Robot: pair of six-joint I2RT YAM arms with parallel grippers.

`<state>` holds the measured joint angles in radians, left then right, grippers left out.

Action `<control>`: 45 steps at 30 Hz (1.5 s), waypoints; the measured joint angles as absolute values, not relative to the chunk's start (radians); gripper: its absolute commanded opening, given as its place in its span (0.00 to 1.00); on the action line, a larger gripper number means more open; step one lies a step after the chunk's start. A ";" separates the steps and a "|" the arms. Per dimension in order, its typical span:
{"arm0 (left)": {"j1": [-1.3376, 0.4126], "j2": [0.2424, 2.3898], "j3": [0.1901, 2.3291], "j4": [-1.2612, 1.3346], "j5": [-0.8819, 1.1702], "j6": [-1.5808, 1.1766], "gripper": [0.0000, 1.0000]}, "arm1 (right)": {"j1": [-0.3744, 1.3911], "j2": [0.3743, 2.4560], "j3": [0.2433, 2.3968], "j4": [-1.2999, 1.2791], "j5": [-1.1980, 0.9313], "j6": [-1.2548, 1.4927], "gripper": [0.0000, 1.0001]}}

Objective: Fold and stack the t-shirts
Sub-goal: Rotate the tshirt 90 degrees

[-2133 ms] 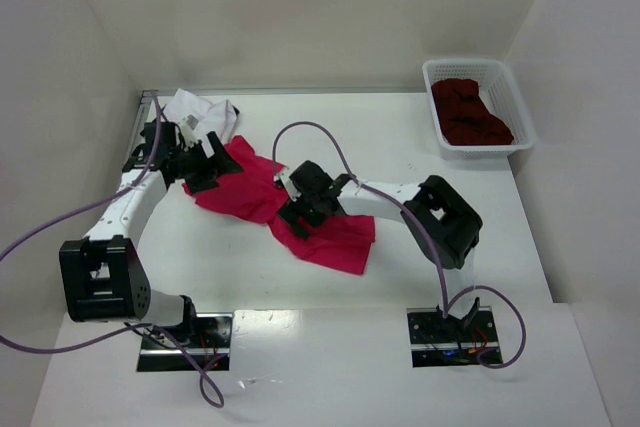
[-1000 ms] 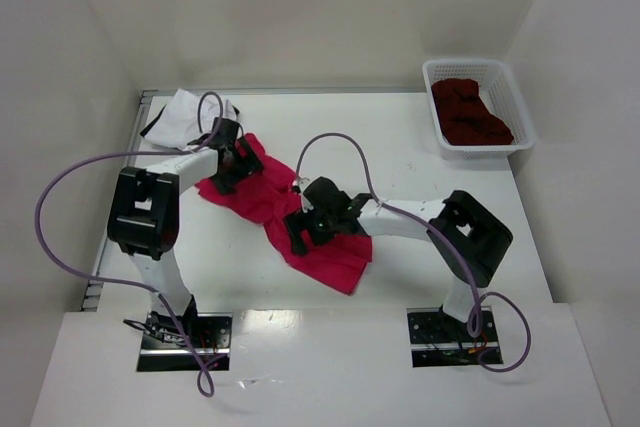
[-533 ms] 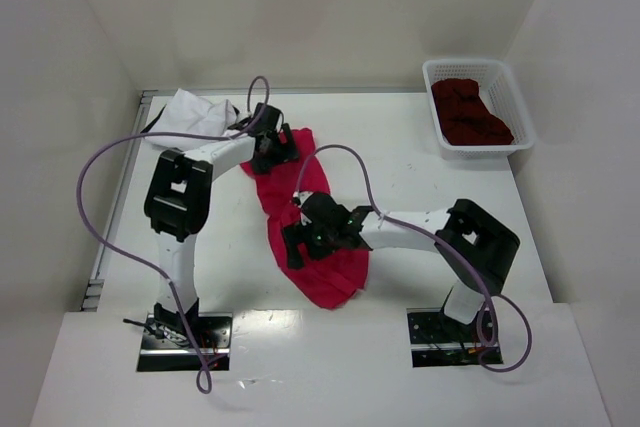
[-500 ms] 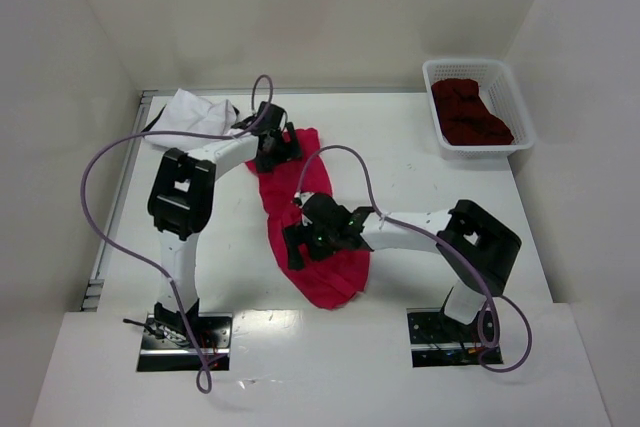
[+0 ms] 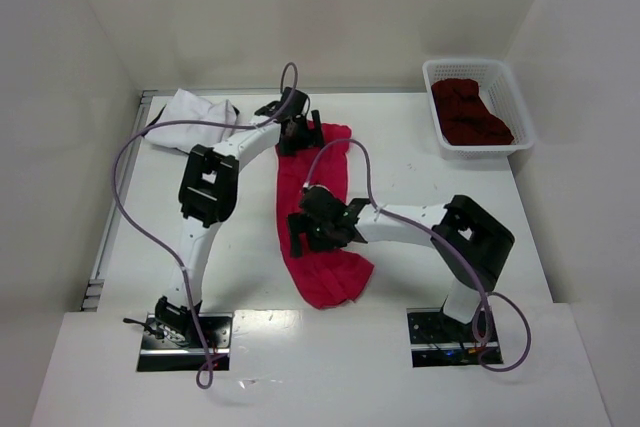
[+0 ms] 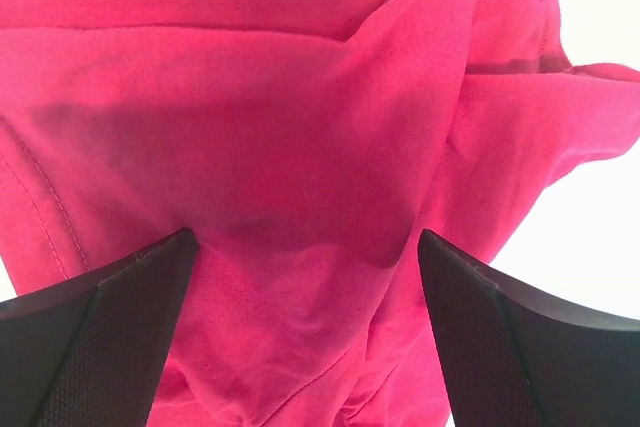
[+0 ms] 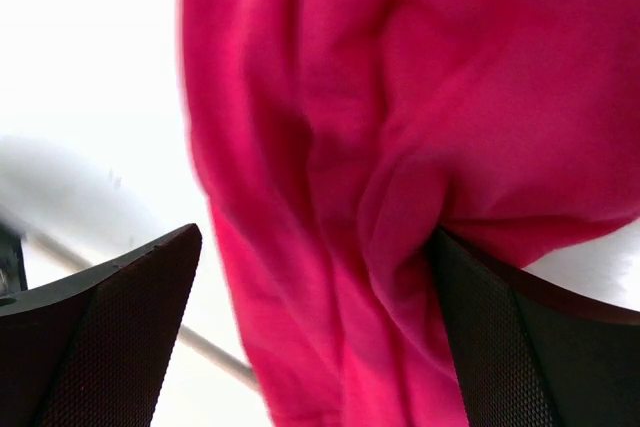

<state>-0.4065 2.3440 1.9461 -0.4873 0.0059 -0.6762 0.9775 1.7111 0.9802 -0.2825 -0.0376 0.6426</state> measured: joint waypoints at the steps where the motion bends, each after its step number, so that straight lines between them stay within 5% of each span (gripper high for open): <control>1: -0.406 2.362 1.977 -0.496 0.006 -0.675 0.99 | 0.964 1.715 0.986 -0.286 -0.030 0.652 1.00; 15: -0.365 2.320 2.109 -0.554 -0.001 -0.601 0.99 | 0.649 1.651 1.176 -0.368 0.125 0.607 1.00; 28: -0.385 1.419 1.473 -0.434 -0.023 -0.625 0.99 | 0.559 1.932 1.555 -0.374 0.159 0.466 1.00; 35: -0.400 1.344 1.263 -0.481 -0.001 -0.657 0.99 | 0.559 2.149 1.730 -0.414 0.161 0.432 1.00; 45: -0.400 1.240 1.232 -0.509 0.071 -0.667 0.99 | 0.559 2.348 1.927 -0.490 0.166 0.424 1.00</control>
